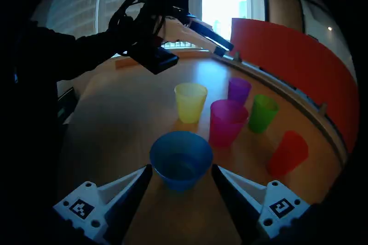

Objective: Pour water

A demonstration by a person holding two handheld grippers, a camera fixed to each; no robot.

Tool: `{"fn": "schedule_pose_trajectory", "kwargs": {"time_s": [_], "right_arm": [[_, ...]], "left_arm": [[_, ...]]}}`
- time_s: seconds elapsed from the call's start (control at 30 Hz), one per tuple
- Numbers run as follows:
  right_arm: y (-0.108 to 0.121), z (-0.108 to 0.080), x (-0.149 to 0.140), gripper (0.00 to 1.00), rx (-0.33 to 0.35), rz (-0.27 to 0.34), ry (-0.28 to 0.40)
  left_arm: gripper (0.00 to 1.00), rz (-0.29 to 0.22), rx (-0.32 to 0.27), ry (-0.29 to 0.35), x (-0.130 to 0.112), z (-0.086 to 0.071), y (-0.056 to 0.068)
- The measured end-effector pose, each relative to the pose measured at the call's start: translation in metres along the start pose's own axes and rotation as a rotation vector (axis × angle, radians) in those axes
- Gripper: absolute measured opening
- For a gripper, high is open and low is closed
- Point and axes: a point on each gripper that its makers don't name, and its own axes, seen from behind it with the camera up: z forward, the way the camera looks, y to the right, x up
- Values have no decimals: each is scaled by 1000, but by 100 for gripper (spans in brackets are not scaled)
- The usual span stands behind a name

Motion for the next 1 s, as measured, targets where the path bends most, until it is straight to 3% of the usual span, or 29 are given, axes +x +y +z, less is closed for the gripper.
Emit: {"fn": "schedule_pose_trajectory", "kwargs": {"time_s": [0.67,0.87,1.0], "right_arm": [[1,23,4,99,20,-4,15],[-1,26,3,91,27,-10,16],[-1,26,4,90,27,-3,18]], "left_arm": [[99,11,-8,-14,-5,14,-2],[99,9,-8,-14,-5,14,-3],[99,9,-7,-14,-6,14,-3]]}}
